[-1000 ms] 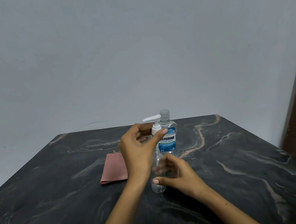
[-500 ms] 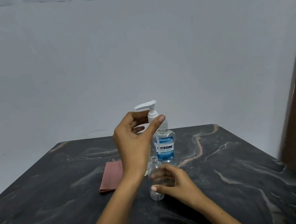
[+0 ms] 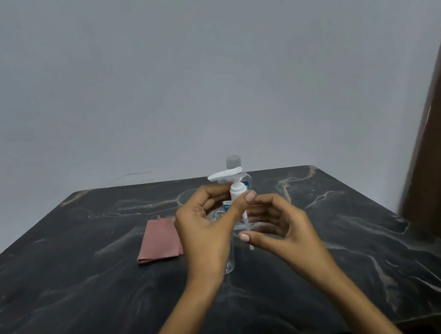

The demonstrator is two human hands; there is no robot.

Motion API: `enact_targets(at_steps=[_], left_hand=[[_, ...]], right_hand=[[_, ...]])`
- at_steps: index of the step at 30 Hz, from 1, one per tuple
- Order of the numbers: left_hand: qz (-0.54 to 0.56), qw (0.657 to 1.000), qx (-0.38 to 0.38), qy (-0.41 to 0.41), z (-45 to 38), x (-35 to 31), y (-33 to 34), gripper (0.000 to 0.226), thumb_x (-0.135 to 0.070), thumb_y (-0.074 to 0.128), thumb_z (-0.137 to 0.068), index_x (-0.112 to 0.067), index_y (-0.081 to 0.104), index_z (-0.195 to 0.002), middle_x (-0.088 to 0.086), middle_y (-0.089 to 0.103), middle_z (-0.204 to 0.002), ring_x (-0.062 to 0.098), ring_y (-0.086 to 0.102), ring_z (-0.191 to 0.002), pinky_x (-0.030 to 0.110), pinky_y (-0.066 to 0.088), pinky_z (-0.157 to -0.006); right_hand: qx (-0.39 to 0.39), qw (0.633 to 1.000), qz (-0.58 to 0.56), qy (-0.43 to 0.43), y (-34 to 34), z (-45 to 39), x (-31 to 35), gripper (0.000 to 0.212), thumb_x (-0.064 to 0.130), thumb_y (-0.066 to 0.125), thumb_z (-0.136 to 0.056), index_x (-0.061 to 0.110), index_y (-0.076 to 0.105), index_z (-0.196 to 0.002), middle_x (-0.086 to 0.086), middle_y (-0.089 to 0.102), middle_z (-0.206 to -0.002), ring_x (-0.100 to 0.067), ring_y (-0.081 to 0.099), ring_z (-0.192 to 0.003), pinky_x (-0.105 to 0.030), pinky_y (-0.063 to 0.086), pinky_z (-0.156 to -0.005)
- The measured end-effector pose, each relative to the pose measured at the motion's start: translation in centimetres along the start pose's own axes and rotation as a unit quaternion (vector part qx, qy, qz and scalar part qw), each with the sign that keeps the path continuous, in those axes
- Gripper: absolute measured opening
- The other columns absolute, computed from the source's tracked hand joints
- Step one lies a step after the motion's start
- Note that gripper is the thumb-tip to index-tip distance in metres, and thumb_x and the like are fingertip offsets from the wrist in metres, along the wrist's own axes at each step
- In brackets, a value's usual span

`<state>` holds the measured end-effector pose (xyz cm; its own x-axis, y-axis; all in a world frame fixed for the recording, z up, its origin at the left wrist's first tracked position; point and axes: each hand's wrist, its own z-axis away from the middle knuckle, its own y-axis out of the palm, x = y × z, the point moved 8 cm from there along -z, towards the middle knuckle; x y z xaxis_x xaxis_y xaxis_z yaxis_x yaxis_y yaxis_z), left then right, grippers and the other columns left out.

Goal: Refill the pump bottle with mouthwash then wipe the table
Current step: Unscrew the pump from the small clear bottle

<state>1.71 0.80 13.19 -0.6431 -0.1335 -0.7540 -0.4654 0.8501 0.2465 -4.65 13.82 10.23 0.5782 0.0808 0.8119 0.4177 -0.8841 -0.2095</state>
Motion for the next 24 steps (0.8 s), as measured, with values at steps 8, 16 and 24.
enact_targets(at_steps=[8, 16, 24], left_hand=[[-0.070, 0.997, 0.013, -0.029, 1.7, 2.5, -0.3, 0.044, -0.027, 0.083, -0.060, -0.025, 0.071, -0.102, -0.009, 0.073, -0.100, 0.005, 0.066, -0.100, 0.029, 0.055, -0.086], [-0.257, 0.966, -0.029, 0.001, 2.1, 5.2, -4.1, 0.064, -0.046, 0.077, -0.055, -0.023, 0.058, -0.112, -0.010, 0.061, -0.108, 0.008, 0.056, -0.106, 0.028, 0.048, -0.090], [-0.243, 0.967, 0.048, -0.067, 1.8, 9.8, -3.5, 0.048, -0.034, 0.079, -0.063, -0.026, 0.053, -0.102, -0.013, 0.063, -0.097, 0.008, 0.062, -0.095, 0.022, 0.051, -0.076]], right_hand=[[-0.058, 0.997, -0.026, 0.035, -0.9, 1.0, -2.0, 0.020, 0.005, 0.076, -0.075, 0.017, 0.072, -0.090, -0.004, 0.075, -0.082, -0.020, 0.074, -0.077, -0.026, 0.058, -0.070], [-0.072, 0.961, 0.111, 0.244, -3.1, 1.5, -10.1, 0.015, 0.001, 0.079, -0.072, 0.009, 0.067, -0.077, -0.010, 0.070, -0.070, -0.010, 0.070, -0.055, -0.021, 0.055, -0.051], [-0.063, 0.940, 0.209, 0.262, -2.5, 0.4, -10.6, 0.025, 0.005, 0.082, -0.069, 0.002, 0.068, -0.090, -0.006, 0.065, -0.069, -0.015, 0.066, -0.062, -0.026, 0.059, -0.054]])
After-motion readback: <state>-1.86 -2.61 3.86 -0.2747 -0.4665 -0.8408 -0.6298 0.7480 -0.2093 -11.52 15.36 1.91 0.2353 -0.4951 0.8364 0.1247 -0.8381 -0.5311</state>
